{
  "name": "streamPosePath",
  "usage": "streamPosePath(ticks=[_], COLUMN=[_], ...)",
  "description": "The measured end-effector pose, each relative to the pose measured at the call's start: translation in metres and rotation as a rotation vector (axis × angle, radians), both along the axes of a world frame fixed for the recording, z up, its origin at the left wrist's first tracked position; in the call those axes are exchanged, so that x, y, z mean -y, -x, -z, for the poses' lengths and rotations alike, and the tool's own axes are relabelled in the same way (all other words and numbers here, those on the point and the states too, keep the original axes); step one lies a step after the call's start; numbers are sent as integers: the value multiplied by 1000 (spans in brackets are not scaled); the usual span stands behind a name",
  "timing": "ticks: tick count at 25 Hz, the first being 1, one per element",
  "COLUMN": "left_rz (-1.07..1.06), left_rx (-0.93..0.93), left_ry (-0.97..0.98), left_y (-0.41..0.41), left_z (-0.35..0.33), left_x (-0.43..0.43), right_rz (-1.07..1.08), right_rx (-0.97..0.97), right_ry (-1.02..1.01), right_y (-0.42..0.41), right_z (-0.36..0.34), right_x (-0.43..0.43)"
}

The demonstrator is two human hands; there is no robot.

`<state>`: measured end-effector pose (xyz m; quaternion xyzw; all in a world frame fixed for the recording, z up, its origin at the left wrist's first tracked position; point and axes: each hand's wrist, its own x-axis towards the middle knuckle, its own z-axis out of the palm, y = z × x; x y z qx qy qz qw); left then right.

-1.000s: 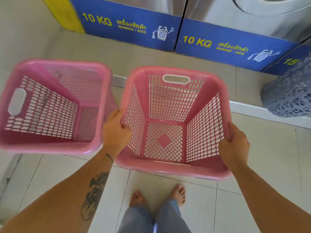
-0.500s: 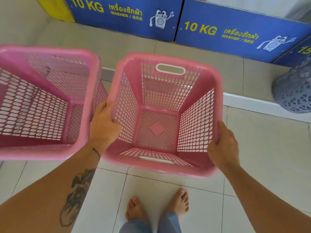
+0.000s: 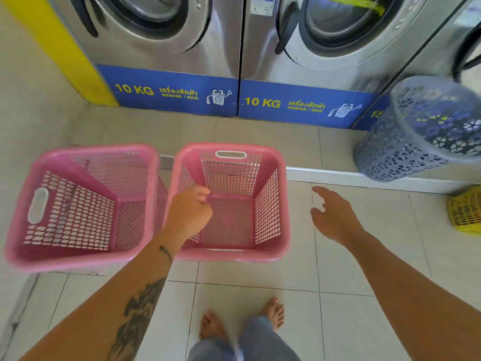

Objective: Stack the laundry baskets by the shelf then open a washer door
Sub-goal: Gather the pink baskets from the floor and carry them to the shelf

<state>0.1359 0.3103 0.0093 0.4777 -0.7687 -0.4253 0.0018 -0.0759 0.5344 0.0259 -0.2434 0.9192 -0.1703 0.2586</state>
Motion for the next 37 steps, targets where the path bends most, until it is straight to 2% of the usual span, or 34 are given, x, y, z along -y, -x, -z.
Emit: streamPosePath(ticks=[4, 8, 11, 18, 21, 27, 30, 37], left_rz=[109, 187, 202, 256, 268, 263, 245, 268], left_rx=[-96, -170, -228, -374, -362, -340, -339, -203], left_ry=[29, 116, 192, 166, 152, 110, 50, -40], left_y=[43, 114, 182, 332, 377, 463, 512, 618], left_z=[-84, -140, -170, -217, -224, -212, -190, -137], left_x=[-45, -96, -145, -279, -315, -323, -313, -297], right_rz=[-1, 70, 110, 187, 215, 239, 243, 259], right_rx=[-34, -122, -166, -163, -161, -142, -115, -104], right_ry=[11, 94, 149, 200, 220, 194, 169, 109], right_y=[28, 81, 131, 233, 275, 363, 415, 534], right_z=[-88, -144, -175, -220, -226, -213, -200, -163], right_x=[-58, -121, -171, -290, -322, -339, -332, -317])
